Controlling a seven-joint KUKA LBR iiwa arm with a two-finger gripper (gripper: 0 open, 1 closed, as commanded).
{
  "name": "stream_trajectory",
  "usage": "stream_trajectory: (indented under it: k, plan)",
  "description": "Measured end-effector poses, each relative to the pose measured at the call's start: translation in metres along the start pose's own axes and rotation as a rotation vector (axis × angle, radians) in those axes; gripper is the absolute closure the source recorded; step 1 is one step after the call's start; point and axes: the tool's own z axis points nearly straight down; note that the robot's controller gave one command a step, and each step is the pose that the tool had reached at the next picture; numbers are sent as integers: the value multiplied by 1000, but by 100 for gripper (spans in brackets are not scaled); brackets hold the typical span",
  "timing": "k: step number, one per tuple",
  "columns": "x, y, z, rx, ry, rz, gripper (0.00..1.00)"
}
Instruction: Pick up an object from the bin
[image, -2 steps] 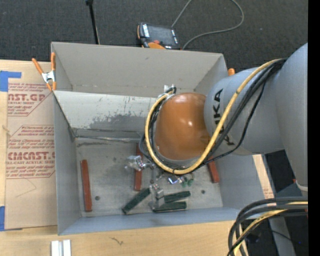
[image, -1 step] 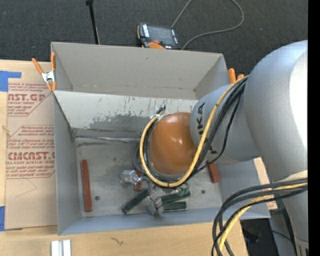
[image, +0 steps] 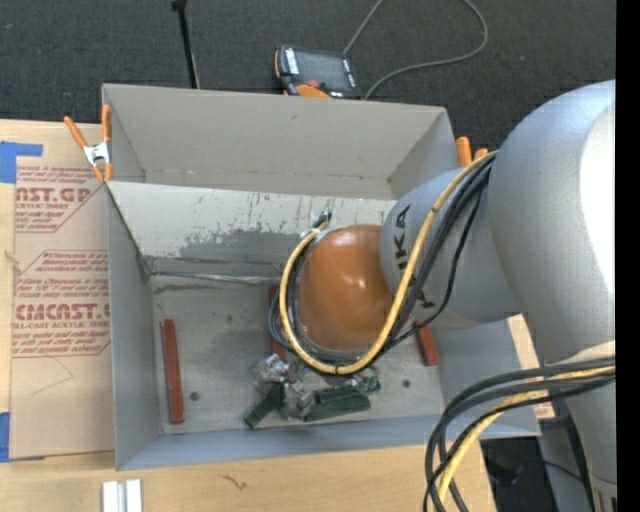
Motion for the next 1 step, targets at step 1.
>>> stream_trajectory:
  k: [1]
  plan:
    - [-15,-39,-146,5,-8,22,100]
